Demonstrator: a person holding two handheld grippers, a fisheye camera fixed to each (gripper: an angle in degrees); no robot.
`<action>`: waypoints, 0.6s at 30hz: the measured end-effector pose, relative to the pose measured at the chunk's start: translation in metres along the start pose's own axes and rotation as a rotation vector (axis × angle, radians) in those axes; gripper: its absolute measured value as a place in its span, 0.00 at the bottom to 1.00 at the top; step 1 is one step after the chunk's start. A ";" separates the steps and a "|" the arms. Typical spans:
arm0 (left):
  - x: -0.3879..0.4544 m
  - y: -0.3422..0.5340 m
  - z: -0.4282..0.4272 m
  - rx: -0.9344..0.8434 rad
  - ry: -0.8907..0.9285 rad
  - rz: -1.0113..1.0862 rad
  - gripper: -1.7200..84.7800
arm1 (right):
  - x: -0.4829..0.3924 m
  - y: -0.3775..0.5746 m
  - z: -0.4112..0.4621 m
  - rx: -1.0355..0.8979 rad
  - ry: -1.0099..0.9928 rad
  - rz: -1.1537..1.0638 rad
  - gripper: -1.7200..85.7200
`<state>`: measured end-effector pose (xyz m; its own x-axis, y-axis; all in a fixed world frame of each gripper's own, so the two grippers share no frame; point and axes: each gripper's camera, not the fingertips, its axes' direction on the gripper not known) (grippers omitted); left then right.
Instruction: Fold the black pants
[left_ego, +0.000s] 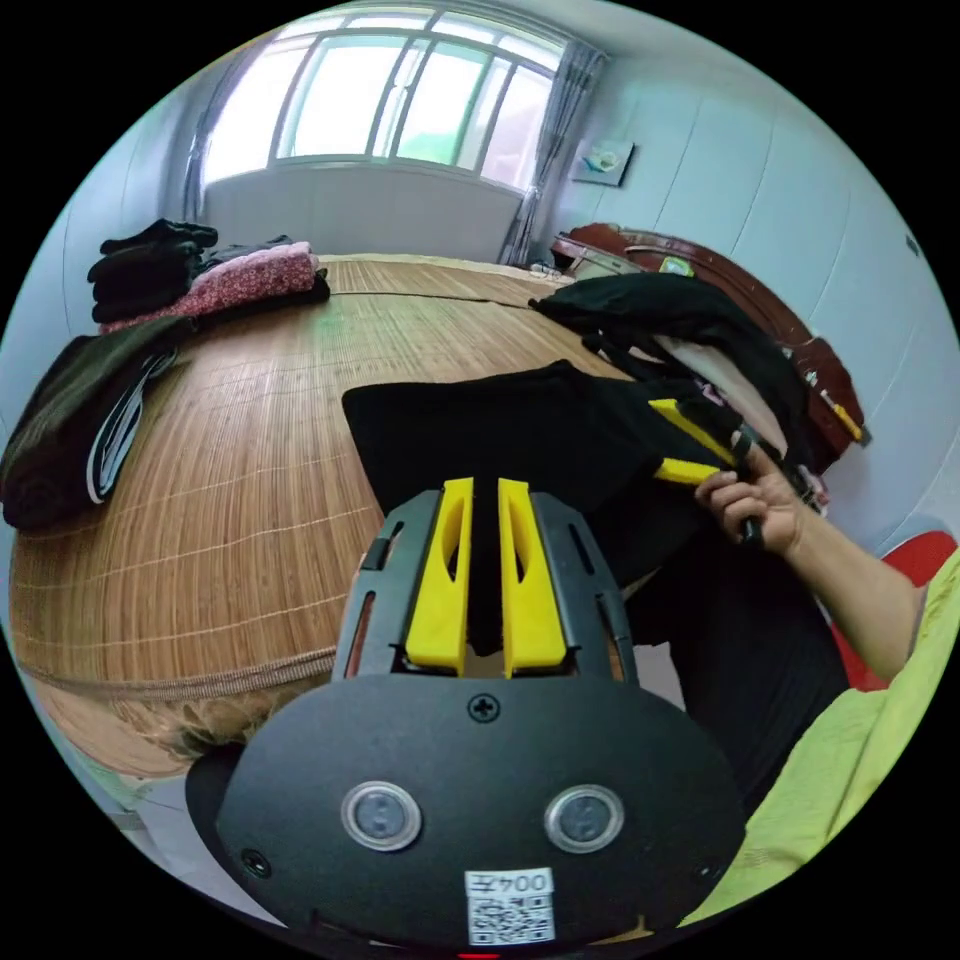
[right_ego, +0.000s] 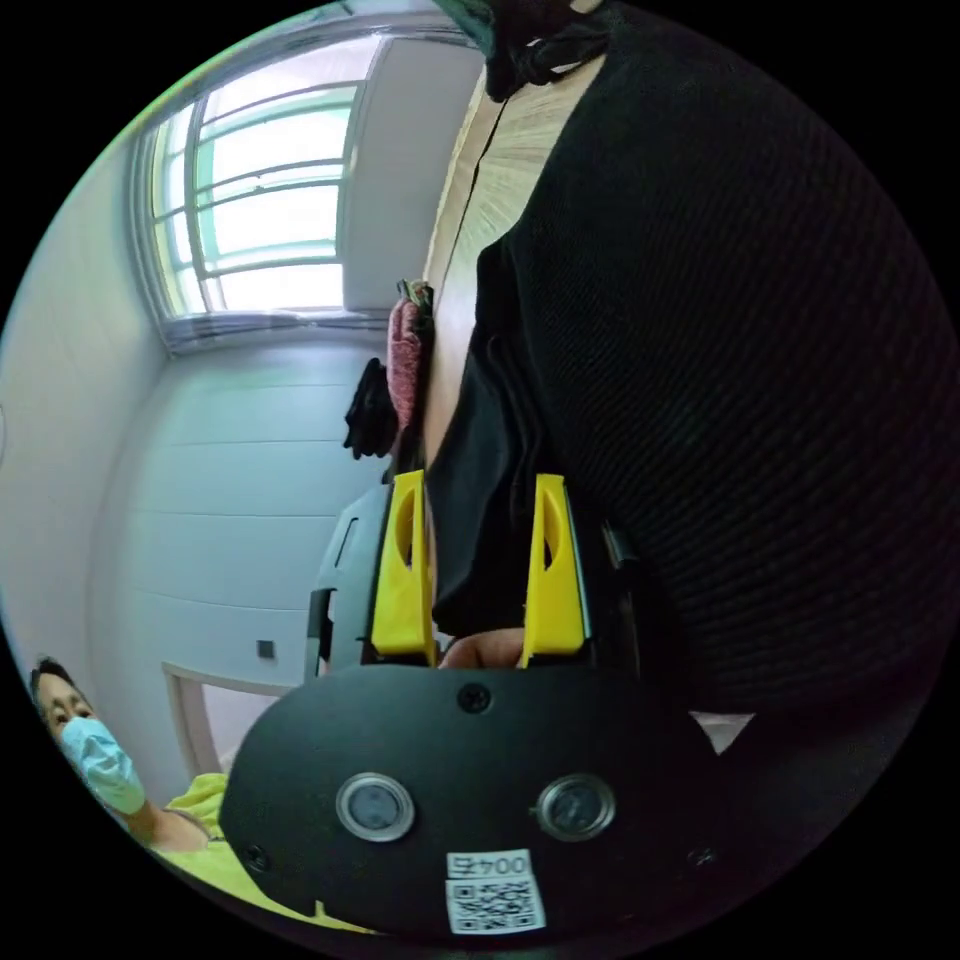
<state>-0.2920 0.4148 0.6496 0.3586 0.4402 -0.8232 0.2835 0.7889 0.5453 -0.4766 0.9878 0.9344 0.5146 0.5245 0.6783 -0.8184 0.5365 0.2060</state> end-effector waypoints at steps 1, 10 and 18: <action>0.005 0.001 0.006 -0.023 -0.001 0.017 0.04 | -0.011 0.002 0.008 0.002 0.077 -0.018 0.16; 0.021 -0.006 -0.012 0.038 0.001 0.076 0.04 | -0.169 0.030 0.043 0.033 0.527 -0.452 0.08; 0.030 0.007 0.009 -0.077 -0.051 0.101 0.03 | -0.148 0.041 0.047 0.063 0.586 -0.314 0.09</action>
<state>-0.2710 0.4294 0.6301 0.4273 0.4981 -0.7545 0.1751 0.7731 0.6096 -0.5983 0.9009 0.8756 0.7705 0.6315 0.0873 -0.6109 0.6923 0.3841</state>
